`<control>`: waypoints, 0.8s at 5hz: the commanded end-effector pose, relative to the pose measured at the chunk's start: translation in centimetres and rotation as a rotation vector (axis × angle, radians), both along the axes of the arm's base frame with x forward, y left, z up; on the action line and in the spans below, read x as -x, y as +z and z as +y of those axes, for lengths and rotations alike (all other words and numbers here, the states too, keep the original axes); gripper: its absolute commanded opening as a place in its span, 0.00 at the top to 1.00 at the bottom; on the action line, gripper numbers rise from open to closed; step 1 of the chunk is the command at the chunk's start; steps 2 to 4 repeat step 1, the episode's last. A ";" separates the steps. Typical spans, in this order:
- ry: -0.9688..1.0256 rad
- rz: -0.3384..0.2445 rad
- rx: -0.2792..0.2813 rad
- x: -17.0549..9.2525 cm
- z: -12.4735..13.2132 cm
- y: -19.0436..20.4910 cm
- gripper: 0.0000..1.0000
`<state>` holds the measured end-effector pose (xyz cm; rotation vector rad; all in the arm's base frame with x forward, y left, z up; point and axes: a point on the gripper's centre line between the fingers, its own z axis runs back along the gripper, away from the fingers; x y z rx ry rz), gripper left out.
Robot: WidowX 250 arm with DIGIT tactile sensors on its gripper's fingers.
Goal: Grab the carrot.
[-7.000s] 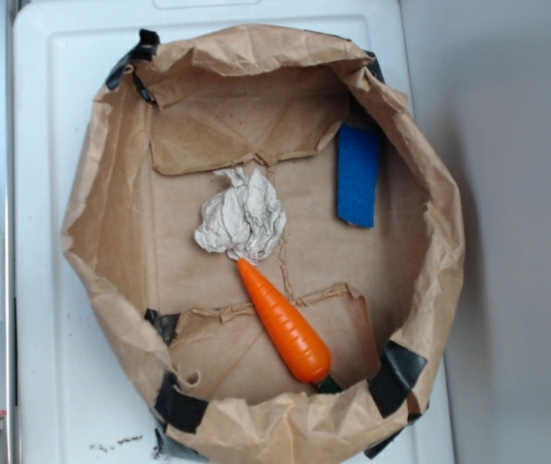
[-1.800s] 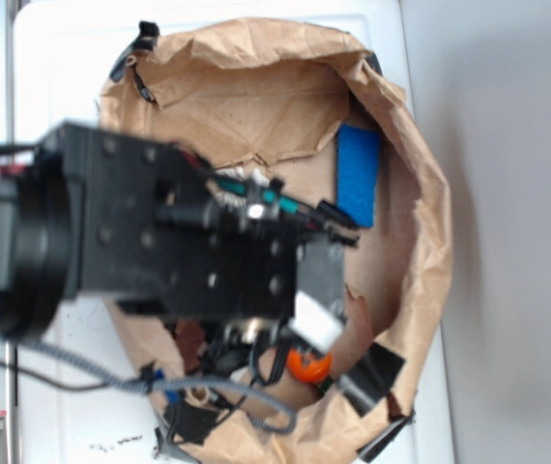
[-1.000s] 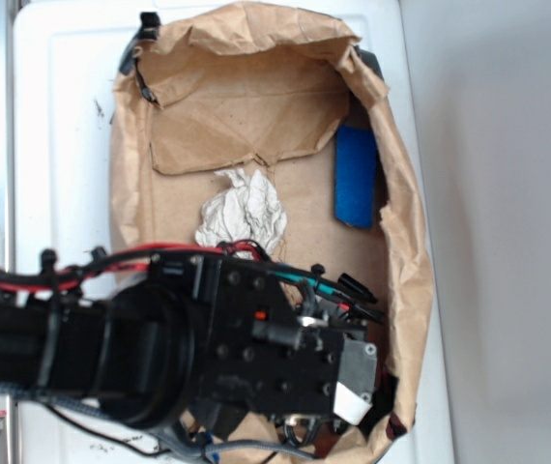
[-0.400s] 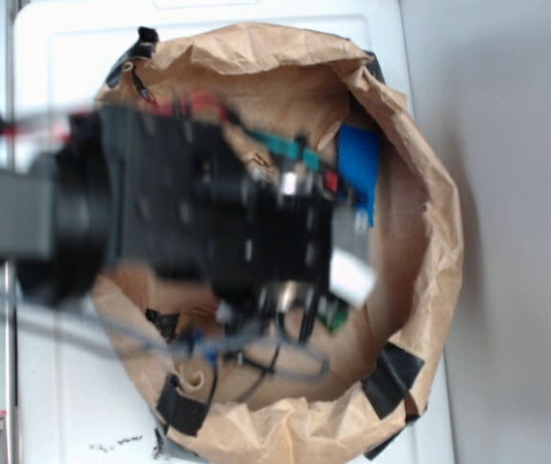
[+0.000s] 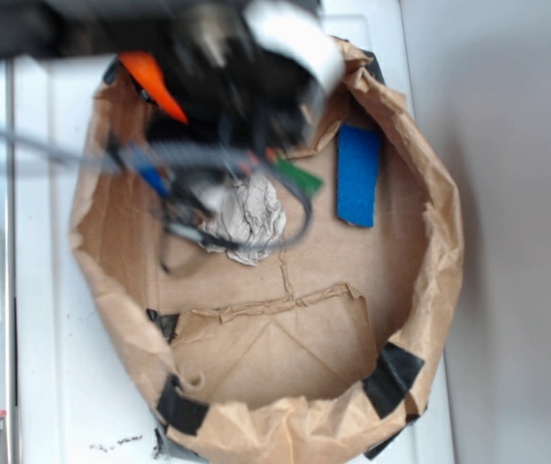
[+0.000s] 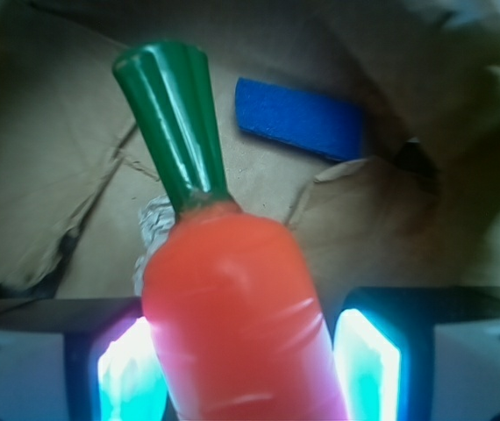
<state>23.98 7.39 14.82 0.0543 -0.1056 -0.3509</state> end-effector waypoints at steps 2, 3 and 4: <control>-0.028 -0.053 0.086 -1.4 1.5 5.7 1.00; -0.028 -0.053 0.086 -1.4 1.5 5.7 1.00; -0.028 -0.053 0.086 -1.4 1.5 5.7 1.00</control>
